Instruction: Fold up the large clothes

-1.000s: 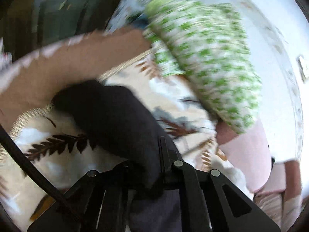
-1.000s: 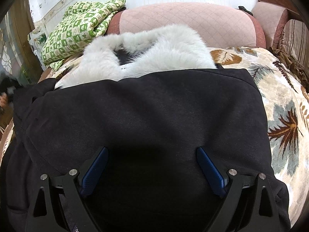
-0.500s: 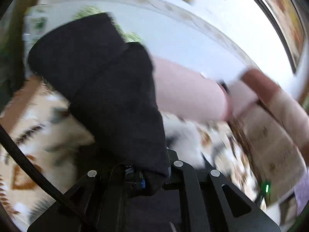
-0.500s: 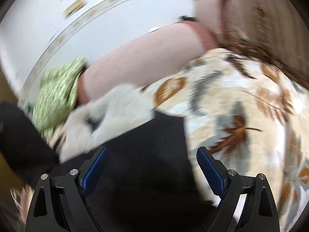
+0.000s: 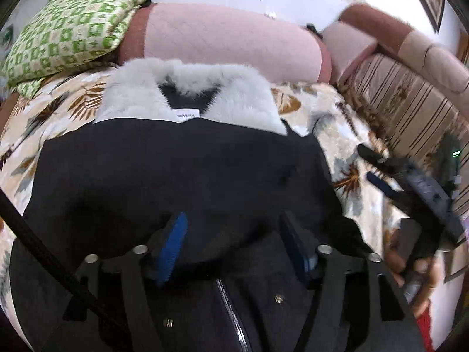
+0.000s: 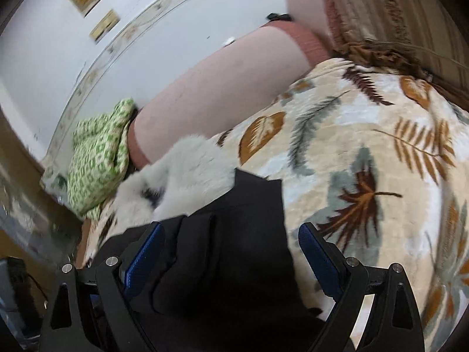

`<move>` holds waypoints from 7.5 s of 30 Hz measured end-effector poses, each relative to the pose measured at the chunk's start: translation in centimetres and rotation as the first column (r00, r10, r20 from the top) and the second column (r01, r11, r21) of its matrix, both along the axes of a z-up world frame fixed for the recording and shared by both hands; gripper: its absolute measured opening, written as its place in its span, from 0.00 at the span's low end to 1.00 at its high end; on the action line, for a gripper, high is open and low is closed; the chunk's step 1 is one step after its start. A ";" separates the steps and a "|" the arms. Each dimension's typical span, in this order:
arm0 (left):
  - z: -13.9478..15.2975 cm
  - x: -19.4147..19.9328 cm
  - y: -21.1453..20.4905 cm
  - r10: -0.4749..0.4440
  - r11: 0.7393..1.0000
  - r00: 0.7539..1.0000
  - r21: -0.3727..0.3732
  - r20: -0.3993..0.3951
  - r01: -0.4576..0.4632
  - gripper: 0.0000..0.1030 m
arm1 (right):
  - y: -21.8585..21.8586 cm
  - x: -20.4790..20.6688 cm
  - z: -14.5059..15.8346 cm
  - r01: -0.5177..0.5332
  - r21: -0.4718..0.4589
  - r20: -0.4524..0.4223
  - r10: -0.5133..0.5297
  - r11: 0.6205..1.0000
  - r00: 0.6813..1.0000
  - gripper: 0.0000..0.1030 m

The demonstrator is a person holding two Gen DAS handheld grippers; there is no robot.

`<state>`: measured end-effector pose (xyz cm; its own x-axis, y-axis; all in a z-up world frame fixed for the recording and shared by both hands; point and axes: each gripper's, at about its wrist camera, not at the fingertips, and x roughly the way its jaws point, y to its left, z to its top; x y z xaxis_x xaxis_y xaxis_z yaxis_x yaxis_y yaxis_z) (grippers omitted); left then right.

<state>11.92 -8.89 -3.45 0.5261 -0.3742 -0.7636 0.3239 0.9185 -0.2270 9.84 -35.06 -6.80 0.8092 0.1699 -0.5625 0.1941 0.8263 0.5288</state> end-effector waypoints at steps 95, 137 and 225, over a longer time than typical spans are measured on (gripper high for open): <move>-1.2 -10.0 21.3 0.552 0.802 0.822 0.178 0.140 -0.570 0.76 | 17.6 1.0 0.1 -0.096 -0.524 -0.028 0.096 0.846 0.995 0.47; -5.8 -7.6 29.2 0.369 0.907 0.899 -0.122 -0.237 -0.404 0.77 | -4.6 -11.8 -5.4 0.036 -0.012 -0.364 -0.038 0.999 0.930 0.84; 7.7 14.9 19.7 0.479 0.876 0.877 -0.043 -0.034 -0.480 0.14 | -0.2 8.5 8.2 -0.078 0.051 -0.126 0.084 0.996 0.989 0.17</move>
